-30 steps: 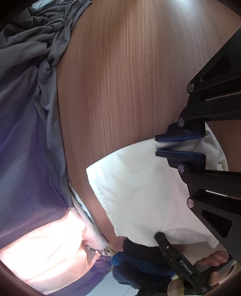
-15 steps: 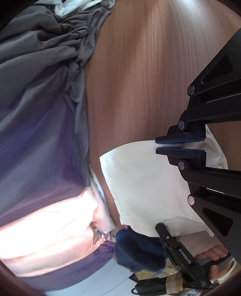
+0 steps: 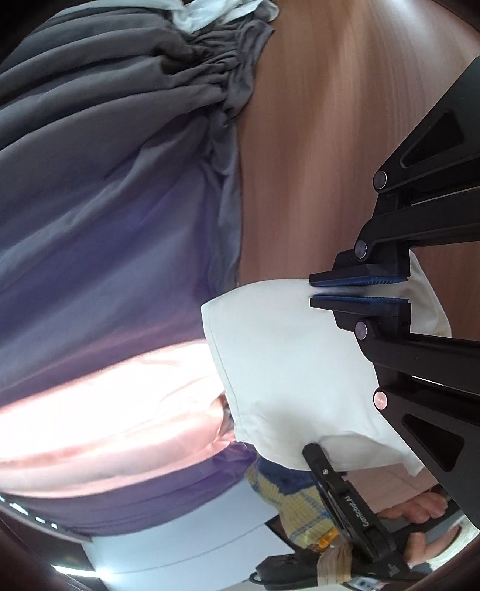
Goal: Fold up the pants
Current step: 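Lift the folded shorts with both tools and carry them onto the navy clothes stack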
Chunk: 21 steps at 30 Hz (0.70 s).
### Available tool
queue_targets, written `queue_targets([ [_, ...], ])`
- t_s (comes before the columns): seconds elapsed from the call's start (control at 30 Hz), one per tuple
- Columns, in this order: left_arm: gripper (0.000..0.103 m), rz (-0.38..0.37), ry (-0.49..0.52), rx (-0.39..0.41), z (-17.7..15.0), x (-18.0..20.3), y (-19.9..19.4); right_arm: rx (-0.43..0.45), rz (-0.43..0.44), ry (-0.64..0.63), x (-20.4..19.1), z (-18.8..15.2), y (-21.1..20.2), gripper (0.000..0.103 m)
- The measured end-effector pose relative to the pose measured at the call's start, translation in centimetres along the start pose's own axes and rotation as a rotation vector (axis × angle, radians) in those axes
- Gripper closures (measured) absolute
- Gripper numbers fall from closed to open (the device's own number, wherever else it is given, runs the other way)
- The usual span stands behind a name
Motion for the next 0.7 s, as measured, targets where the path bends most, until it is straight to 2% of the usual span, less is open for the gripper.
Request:
queue_targets([
  [0.23, 0.084, -0.007, 0.039, 0.066, 3.6, -3.7, -2.8, 0.062, 0.014, -0.037, -4.8, 2.7, -0.5, 0.097],
  [0.37, 0.084, -0.039, 0.057, 0.091, 6.0, -7.2, -3.7, 0.095, 0.001, -0.042, -8.3, 4.2, 0.2, 0.097],
  [0.53, 0.084, -0.109, 0.095, 0.064, 9.5, -12.1, -3.7, 0.128, -0.056, -0.014, -12.9, 5.6, 1.6, 0.097],
  [0.7, 0.084, -0.141, 0.148, 0.052, 12.5, -16.4, -3.6, 0.143, -0.113, 0.017, -17.9, 6.9, 3.6, 0.097],
])
Point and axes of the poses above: each gripper's, at about its wrist camera, not at the fingertips, and y roughly the way its jaws point, x to its right, z to its top, the point moved 2 cm from there along y, roughly the way its jaws point, and after that the axes turned 11 degrees about -y, right-handed, at the moved point
